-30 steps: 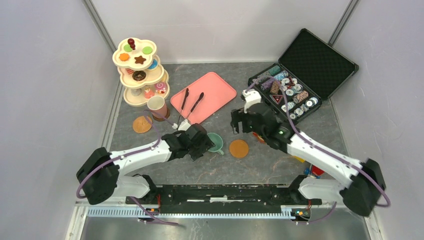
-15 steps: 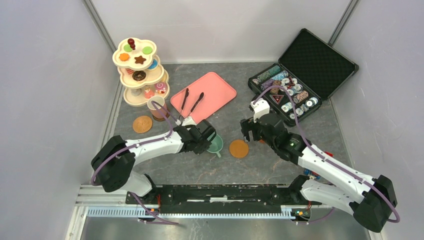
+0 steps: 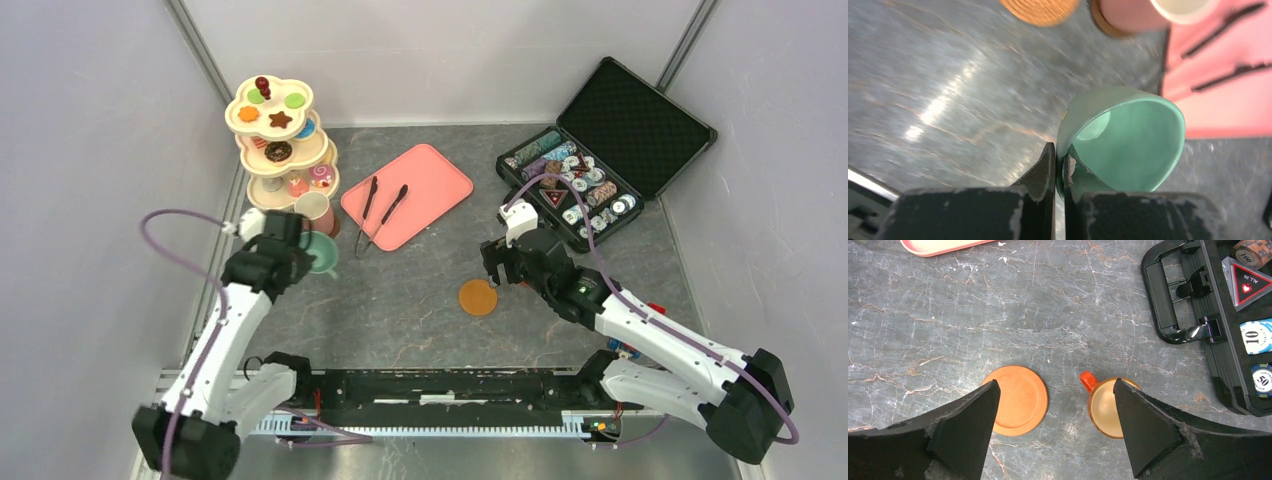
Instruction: Serve the afternoon tea
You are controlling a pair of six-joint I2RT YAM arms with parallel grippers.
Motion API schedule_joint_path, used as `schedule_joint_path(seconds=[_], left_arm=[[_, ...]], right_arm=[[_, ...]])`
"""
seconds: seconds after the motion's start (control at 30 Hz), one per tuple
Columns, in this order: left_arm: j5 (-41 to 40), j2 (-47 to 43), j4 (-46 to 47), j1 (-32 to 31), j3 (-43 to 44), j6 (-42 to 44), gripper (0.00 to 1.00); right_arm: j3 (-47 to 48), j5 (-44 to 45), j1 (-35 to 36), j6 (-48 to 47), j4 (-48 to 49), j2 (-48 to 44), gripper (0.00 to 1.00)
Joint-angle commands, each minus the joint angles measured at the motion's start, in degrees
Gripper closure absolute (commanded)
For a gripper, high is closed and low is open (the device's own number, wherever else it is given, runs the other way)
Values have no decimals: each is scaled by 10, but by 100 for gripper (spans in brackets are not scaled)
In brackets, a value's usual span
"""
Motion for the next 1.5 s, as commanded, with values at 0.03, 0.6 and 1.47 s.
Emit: schedule_joint_path(seconds=[0.03, 0.6, 1.47], left_arm=[[71, 25, 35, 214, 11, 195, 98], [152, 244, 274, 372, 46, 166, 98], [225, 154, 182, 390, 52, 190, 0]], right_arm=[[5, 2, -2, -6, 2, -4, 9], [-8, -8, -2, -39, 11, -43, 2], [-7, -9, -3, -23, -27, -61, 2]])
